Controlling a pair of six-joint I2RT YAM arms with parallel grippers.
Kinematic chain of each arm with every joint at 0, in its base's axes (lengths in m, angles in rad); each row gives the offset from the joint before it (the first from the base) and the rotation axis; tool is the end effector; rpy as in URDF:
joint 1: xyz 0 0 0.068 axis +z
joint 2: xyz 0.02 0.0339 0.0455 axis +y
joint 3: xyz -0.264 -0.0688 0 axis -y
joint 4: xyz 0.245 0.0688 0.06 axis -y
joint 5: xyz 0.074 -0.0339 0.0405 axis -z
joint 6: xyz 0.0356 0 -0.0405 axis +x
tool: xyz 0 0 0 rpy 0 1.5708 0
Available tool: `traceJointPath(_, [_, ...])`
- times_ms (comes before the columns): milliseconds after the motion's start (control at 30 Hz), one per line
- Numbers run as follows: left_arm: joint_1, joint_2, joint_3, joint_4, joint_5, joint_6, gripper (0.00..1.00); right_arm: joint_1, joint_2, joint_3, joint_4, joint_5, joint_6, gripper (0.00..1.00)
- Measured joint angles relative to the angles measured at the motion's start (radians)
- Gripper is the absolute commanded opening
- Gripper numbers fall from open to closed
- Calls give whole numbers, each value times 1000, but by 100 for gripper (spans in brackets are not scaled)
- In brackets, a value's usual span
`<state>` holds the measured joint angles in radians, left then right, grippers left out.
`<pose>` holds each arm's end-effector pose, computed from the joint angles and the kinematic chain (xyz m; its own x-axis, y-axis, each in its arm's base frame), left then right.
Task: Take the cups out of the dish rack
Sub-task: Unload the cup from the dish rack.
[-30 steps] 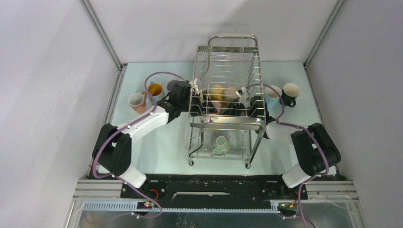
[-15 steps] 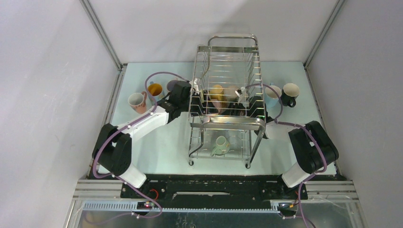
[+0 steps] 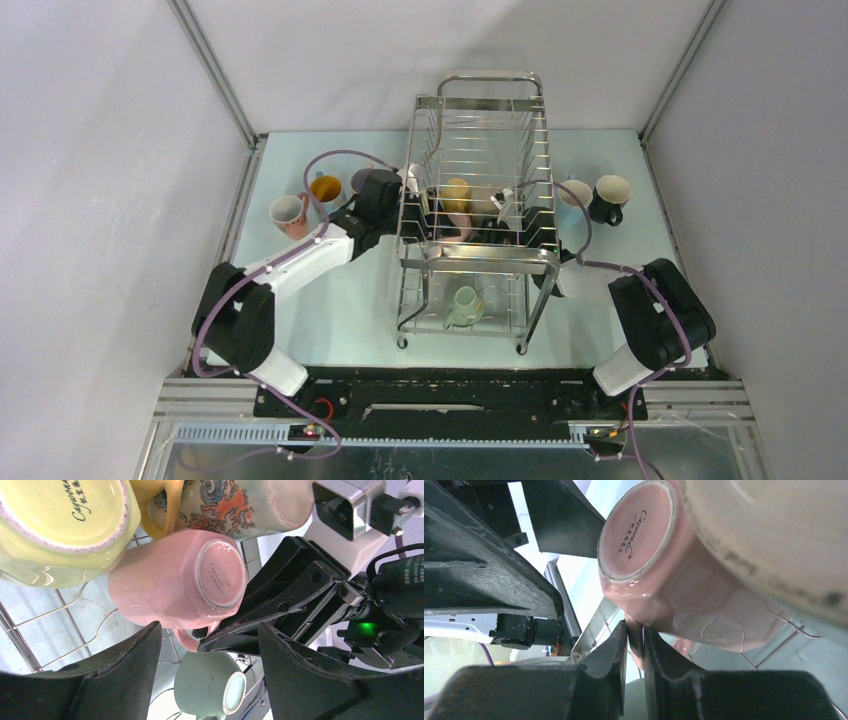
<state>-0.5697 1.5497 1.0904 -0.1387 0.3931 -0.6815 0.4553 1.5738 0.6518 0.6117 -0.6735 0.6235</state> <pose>0.2865 -0.1997 0.2624 -0.8500 -0.1466 -0.5060 0.2953 0.6628 -0.6881 0.2719 0.1578 0.1874 -0.7348 0.1484 -0.6619 -0.5520 0.4363 0.7106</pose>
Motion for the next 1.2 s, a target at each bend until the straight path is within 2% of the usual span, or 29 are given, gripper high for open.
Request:
traceJointPath(300, [0, -32, 0, 0, -1, 0, 73, 1, -43, -11, -31, 2, 14, 0])
traceJointPath(733, [0, -64, 0, 3, -8, 1, 74, -4, -154, -29, -125, 2, 23, 0])
traceJointPath(1200, [0, -83, 0, 3, -16, 1, 75, -85, -232, -32, -122, -83, 148, 0])
